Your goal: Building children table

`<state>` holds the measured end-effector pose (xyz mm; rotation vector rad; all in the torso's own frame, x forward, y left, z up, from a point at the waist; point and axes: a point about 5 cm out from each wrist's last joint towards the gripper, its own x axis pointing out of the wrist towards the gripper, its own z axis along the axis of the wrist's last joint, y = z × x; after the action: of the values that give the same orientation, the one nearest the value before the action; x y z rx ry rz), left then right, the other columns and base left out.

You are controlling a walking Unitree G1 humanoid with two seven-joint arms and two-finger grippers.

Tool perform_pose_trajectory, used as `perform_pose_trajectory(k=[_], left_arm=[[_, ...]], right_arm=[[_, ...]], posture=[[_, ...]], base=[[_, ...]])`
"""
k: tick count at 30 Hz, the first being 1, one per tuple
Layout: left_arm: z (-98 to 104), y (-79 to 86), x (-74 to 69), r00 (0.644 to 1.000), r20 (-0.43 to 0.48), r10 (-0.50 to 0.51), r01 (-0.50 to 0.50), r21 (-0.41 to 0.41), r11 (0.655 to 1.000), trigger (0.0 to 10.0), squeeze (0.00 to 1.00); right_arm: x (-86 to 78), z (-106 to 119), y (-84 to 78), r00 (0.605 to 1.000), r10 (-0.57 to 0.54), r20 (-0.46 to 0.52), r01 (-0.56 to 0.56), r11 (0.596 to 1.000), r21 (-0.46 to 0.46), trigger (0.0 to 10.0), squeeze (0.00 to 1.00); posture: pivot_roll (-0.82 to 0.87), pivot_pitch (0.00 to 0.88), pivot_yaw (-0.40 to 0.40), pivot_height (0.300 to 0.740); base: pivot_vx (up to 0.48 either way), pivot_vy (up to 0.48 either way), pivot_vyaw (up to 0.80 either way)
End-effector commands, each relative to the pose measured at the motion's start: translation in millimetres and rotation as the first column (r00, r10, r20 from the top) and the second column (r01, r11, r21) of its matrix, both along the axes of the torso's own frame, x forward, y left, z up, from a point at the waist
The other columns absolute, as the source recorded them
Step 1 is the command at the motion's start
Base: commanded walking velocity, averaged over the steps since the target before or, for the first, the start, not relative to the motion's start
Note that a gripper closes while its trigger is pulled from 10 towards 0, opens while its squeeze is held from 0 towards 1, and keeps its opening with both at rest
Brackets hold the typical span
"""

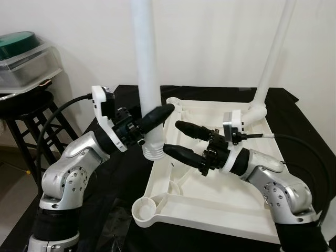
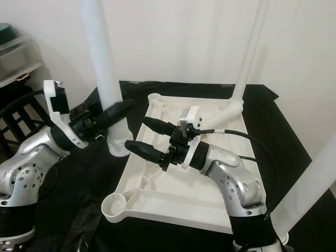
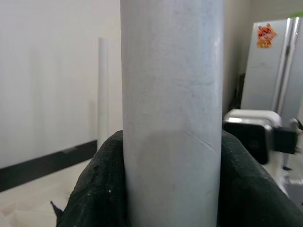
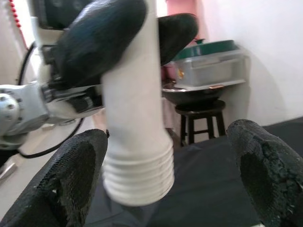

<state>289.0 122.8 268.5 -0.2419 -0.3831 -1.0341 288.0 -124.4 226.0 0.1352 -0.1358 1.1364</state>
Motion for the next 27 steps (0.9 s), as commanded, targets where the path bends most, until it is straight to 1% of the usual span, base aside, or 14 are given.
perform_pose_trajectory(k=[1,6,9,10,12,14,18,21,24,27], left_arm=[[-4.2,-3.5,0.6,1.0,0.0,0.004,-0.004,0.012,1.0,10.0,0.0],[-11.9,-9.5,2.2,1.0,-0.009,0.012,-0.011,0.062,0.998,10.0,0.0],[-13.5,-10.1,2.7,1.0,-0.013,0.015,-0.014,0.067,0.998,10.0,0.0],[-16.2,-10.7,3.7,1.0,-0.016,0.025,-0.024,0.087,0.996,10.0,0.0],[-16.2,-10.7,3.7,1.0,-0.016,0.025,-0.024,0.087,0.996,10.0,0.0],[-20.9,-11.6,5.8,0.999,-0.021,0.047,-0.044,0.117,0.992,10.0,0.0],[-22.0,-11.8,6.4,0.998,-0.021,0.053,-0.05,0.126,0.991,10.0,0.0],[-25.5,-13.2,6.8,0.998,-0.015,0.059,-0.056,0.161,0.985,10.0,0.0],[-26.5,-13.4,6.8,0.998,-0.013,0.06,-0.057,0.172,0.983,10.0,0.0],[-29.4,-12.8,6.3,0.998,-0.012,0.064,-0.061,0.188,0.98,10.0,0.0]], right_arm=[[3.0,2.0,0.4,1.0,-0.024,0.013,0.024,1.0,0.012,10.0,0.0],[5.4,2.4,-0.2,0.999,-0.046,0.014,0.046,0.999,0.019,10.0,0.0],[5.3,2.2,-0.1,0.999,-0.046,0.015,0.046,0.999,0.017,10.0,0.0],[5.5,2.1,-0.1,0.999,-0.049,0.015,0.049,0.999,0.018,10.0,0.0],[5.5,2.1,-0.1,0.999,-0.049,0.015,0.049,0.999,0.018,10.0,0.0],[7.1,1.5,-0.4,0.998,-0.068,0.014,0.068,0.997,0.021,10.0,0.0],[8.0,1.3,-0.7,0.997,-0.079,0.013,0.078,0.997,0.023,10.0,0.0],[11.6,1.5,-2.9,0.994,-0.111,0.011,0.11,0.993,0.029,10.0,0.0],[12.0,1.6,-3.2,0.993,-0.114,0.011,0.114,0.993,0.028,10.0,0.0],[10.1,-1.5,-3.0,0.995,-0.101,0.011,0.101,0.995,0.006,10.0,0.0]], posture=[[-0.01,0.0,0.018,0.74],[-0.01,0.0,0.019,0.74],[-0.01,0.0,0.019,0.74],[-0.01,0.0,0.019,0.74],[-0.01,0.0,0.019,0.74],[-0.01,0.0,0.021,0.74],[-0.01,0.0,0.021,0.74],[-0.01,0.0,0.021,0.74],[-0.01,0.0,0.021,0.74],[-0.01,0.0,0.021,0.74]], base=[[0.0,0.0,0.0],[0.0,0.0,0.0],[0.0,0.0,0.0],[0.0,0.0,0.0],[0.0,0.0,0.0],[0.0,0.0,0.0],[0.0,0.0,0.0],[0.0,0.0,0.0],[0.0,0.0,0.0],[0.0,0.0,0.0]])
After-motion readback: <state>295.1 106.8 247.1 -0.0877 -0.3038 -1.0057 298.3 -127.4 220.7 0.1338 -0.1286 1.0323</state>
